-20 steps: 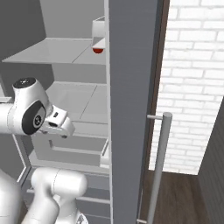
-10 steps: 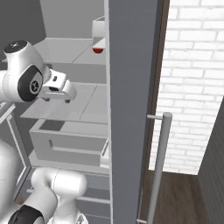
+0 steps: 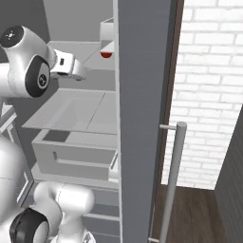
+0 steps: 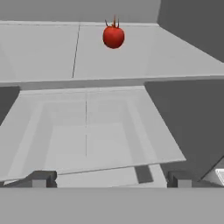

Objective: Place one tomato and one chicken drumstick in each tupperware on the nearby counter, to pack two identical lunches.

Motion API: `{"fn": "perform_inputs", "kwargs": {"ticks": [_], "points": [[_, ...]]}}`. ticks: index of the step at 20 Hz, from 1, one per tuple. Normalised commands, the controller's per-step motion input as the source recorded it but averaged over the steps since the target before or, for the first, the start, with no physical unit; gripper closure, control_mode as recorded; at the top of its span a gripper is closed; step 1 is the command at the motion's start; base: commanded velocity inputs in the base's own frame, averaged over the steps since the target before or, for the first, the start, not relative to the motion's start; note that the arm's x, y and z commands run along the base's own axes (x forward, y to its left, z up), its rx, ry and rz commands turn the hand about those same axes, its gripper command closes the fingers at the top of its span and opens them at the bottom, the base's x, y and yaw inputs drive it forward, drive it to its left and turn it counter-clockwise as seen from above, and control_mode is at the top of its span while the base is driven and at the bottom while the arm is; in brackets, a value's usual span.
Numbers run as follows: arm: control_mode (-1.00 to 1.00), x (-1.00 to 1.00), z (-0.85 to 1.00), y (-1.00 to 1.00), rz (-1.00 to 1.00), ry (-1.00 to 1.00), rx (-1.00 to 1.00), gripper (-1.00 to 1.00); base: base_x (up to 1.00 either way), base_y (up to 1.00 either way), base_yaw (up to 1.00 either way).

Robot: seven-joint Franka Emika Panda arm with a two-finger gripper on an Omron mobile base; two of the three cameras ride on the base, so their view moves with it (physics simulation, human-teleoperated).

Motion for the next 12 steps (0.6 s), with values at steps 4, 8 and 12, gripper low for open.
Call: {"fn": "perform_inputs", "kwargs": {"ticks": [4,8,12], "points": [[-1.00,0.63,0.36,-0.01,0.06,-0.33,0.01,-1.00,0.00,0.00,0.00],[-1.00,0.88,0.01,-0.07,0.08,-0.21,0.02,-1.00,0.00,0.00,0.00],[-1.00,0.84,0.02,-0.36,0.01,-0.01,0.01,-1.00,0.00,0.00,0.00]]}}
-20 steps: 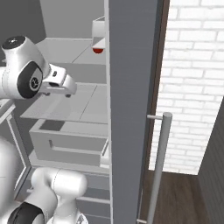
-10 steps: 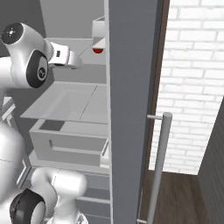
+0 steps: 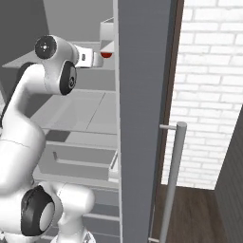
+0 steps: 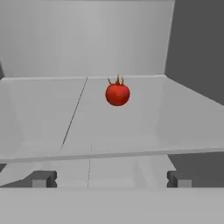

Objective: Place one tomato and one chicken drumstick in each tupperware on the nearby counter, to pack two identical lunches.

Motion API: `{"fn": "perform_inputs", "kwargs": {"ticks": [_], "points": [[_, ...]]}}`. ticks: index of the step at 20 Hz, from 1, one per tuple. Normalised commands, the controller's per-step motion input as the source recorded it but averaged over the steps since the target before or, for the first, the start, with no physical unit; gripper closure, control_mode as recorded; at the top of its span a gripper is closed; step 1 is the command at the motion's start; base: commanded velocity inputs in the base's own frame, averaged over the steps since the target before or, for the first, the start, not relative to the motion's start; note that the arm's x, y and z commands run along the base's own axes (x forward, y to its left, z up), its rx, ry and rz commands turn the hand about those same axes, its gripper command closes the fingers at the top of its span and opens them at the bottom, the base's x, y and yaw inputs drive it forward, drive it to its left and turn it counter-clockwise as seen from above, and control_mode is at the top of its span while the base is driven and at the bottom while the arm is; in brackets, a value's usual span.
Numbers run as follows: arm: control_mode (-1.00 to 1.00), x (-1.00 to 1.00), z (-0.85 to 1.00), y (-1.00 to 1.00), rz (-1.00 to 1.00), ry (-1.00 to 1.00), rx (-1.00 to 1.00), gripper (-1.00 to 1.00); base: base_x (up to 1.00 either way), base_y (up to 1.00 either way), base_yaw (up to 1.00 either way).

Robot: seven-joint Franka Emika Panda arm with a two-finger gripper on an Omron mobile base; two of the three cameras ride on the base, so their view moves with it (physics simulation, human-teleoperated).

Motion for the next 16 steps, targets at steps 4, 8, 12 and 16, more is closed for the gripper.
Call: {"fn": "perform_inputs", "kwargs": {"ticks": [4,8,12,16], "points": [[-1.00,0.69,0.34,-0.11,0.00,0.22,0.00,-1.00,0.00,0.00,0.00],[-1.00,0.70,0.12,0.00,0.00,0.20,0.00,-1.00,0.00,0.00,0.00],[-1.00,0.47,-0.02,0.00,0.00,0.02,0.00,-1.00,0.00,0.00,0.00],[-1.00,0.29,-0.24,0.00,0.01,-0.03,0.00,-1.00,0.00,0.00,0.00]]}}
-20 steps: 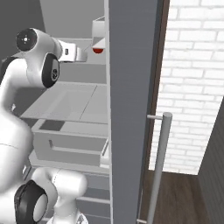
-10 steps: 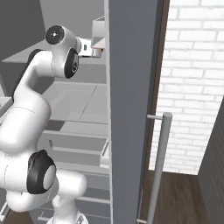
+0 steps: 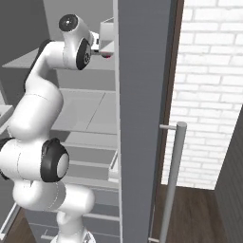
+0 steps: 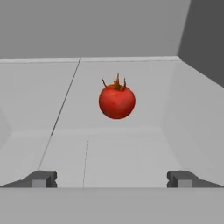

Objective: Place one tomato and one chicken drumstick in each tupperware on the nearby counter, to pack two identical lunches.

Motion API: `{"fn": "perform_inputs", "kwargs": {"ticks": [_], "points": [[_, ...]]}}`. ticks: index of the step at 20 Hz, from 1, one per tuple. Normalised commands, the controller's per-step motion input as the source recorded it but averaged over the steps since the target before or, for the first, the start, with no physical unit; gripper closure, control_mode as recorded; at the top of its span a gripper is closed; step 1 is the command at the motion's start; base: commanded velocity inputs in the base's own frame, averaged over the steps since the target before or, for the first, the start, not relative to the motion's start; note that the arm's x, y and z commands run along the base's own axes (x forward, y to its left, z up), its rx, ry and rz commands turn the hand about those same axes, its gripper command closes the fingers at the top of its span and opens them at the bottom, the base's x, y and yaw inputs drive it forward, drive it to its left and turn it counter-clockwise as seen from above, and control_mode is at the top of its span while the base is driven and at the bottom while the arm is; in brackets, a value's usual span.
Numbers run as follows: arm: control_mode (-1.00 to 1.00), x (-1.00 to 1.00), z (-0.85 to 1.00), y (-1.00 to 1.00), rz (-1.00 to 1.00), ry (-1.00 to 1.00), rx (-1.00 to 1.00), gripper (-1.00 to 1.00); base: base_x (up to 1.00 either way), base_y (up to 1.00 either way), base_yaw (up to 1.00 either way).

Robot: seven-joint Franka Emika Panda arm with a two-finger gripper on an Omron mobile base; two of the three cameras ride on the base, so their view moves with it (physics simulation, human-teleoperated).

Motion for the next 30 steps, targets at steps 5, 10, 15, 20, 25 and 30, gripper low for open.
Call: {"fn": "perform_inputs", "kwargs": {"ticks": [5,10,15,20,25,30], "points": [[-1.00,0.32,-0.22,-0.03,0.02,-0.07,0.00,-1.00,0.00,0.00,0.00],[-1.00,0.58,-0.15,-0.14,0.02,-0.01,0.00,-1.00,0.00,0.00,0.00],[-1.00,0.61,0.00,-0.03,0.00,0.01,0.00,-1.00,0.00,0.00,0.00],[-1.00,0.57,-0.01,0.00,0.00,0.02,0.00,-1.00,0.00,0.00,0.00],[-1.00,0.46,-0.04,0.00,0.00,0.00,0.00,-1.00,0.00,0.00,0.00],[-1.00,0.00,-0.41,0.05,0.00,0.00,-0.02,1.00,0.00,0.00,0.00]]}}
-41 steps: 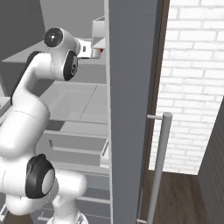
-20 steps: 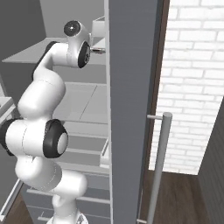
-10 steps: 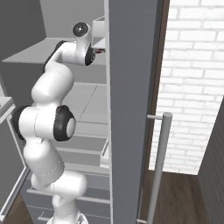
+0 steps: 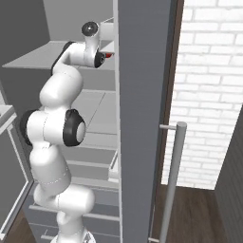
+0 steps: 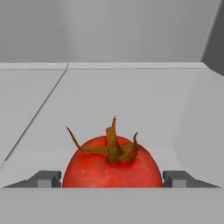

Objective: Place one tomato and one chicken drumstick in each tupperware on the nearby counter, to pack two identical lunches.

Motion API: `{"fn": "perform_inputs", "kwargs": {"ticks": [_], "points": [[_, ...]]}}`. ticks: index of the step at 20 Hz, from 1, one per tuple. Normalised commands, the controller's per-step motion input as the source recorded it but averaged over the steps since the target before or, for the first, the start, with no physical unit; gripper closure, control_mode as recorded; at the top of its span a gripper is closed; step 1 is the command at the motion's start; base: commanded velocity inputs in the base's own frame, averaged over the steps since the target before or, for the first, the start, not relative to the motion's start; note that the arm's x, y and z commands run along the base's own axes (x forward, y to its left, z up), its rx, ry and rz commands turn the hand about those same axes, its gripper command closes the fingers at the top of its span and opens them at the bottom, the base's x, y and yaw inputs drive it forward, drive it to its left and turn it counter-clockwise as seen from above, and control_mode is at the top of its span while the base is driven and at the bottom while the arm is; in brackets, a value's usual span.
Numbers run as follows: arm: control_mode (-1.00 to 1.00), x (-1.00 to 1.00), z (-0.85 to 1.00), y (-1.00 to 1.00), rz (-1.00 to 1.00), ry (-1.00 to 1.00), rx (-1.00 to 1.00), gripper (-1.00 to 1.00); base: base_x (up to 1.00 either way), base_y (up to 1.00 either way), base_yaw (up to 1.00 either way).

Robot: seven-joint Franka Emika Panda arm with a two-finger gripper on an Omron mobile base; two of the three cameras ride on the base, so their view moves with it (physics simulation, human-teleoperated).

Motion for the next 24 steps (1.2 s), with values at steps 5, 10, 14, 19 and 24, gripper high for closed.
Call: {"fn": "perform_inputs", "kwargs": {"ticks": [5,10,14,19,24], "points": [[-1.00,0.01,-0.53,0.04,0.03,-0.07,-0.02,1.00,0.00,0.00,0.00],[-1.00,-0.37,0.14,0.00,0.06,-0.13,0.00,1.00,0.00,0.00,0.00],[-1.00,-1.00,0.67,0.00,-0.03,0.01,0.00,1.00,0.00,0.00,0.00],[-1.00,-1.00,0.36,0.12,-0.01,0.08,0.00,1.00,0.00,0.00,0.00],[-1.00,-1.00,-0.05,0.18,0.00,0.00,0.01,1.00,0.00,0.00,0.00]]}}
